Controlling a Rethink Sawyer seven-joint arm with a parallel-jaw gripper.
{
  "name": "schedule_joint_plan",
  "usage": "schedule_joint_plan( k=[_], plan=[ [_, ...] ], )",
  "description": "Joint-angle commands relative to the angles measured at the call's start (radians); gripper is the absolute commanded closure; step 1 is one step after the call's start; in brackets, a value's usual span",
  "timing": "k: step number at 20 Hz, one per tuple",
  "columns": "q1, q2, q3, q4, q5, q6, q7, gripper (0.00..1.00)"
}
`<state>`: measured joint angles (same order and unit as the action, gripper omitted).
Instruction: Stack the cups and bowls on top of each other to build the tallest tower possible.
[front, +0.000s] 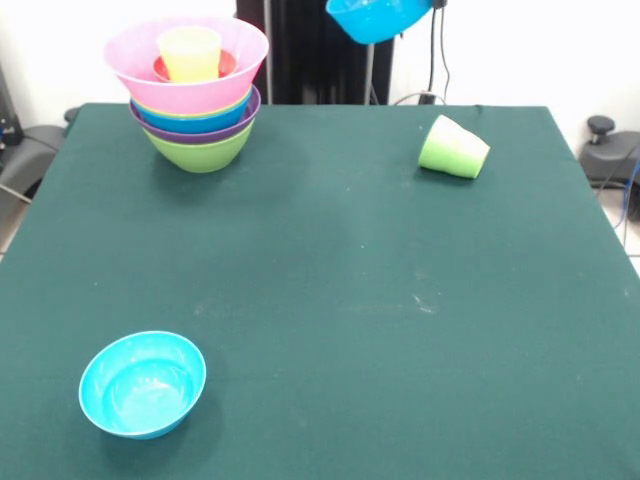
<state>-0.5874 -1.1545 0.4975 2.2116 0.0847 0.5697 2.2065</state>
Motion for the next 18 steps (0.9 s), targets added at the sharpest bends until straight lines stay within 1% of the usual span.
schedule_joint_plan(
  k=[1,3,8,12,18],
  plan=[
    [-0.056,0.001,0.102,0.073,-0.038,0.109,-0.209,1.0],
    [-0.071,0.013,0.112,0.07,-0.053,0.103,-0.203,1.0],
    [-0.117,-0.003,0.152,0.081,-0.059,0.116,-0.217,1.0],
    [-0.153,0.006,0.18,0.087,-0.075,0.111,-0.218,1.0],
    [-0.19,0.054,0.21,0.09,-0.113,0.074,-0.204,1.0]
  ],
)
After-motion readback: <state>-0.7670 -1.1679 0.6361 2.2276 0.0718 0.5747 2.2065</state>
